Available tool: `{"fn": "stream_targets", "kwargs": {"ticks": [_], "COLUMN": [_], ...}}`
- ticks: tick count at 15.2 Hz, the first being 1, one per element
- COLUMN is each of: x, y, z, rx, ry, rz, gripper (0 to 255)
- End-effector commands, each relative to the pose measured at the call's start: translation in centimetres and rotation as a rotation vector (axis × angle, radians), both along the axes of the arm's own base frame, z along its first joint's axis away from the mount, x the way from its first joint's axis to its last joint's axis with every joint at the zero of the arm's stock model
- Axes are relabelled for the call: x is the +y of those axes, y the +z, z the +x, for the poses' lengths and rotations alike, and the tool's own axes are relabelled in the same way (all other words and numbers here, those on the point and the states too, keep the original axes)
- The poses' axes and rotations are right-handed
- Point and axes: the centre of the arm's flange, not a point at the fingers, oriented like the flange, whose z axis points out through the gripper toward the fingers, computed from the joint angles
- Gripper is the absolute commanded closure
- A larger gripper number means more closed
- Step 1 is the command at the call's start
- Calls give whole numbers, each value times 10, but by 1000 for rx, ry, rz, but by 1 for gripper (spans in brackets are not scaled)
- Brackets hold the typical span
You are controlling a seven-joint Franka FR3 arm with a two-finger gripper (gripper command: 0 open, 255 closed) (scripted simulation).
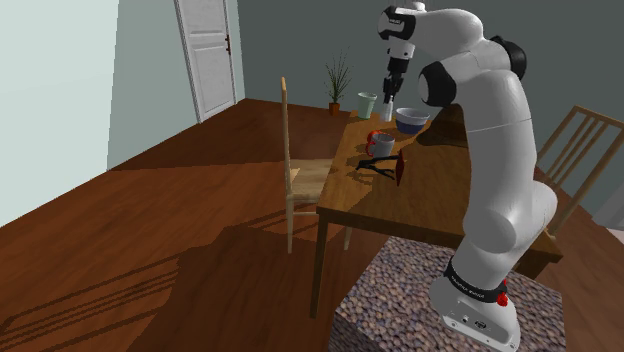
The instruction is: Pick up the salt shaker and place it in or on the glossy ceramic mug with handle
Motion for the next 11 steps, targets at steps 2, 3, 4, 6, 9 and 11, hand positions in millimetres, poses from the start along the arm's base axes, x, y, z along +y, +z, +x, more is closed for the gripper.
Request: {"fn": "stream_targets", "kwargs": {"ticks": [2, 3, 4, 6, 9, 11], "x": [0, 0, 0, 0, 0, 0], "y": [-16, -22, -27, -38, -53, -64], "z": [0, 0, 0, 0, 0, 0], "rx": [0, 0, 0, 0, 0, 0], "ry": [0, 0, 0, 0, 0, 0], "rz": [0, 0, 0, 0, 0, 0], "gripper": [255, 255, 255, 255, 255, 255]}}
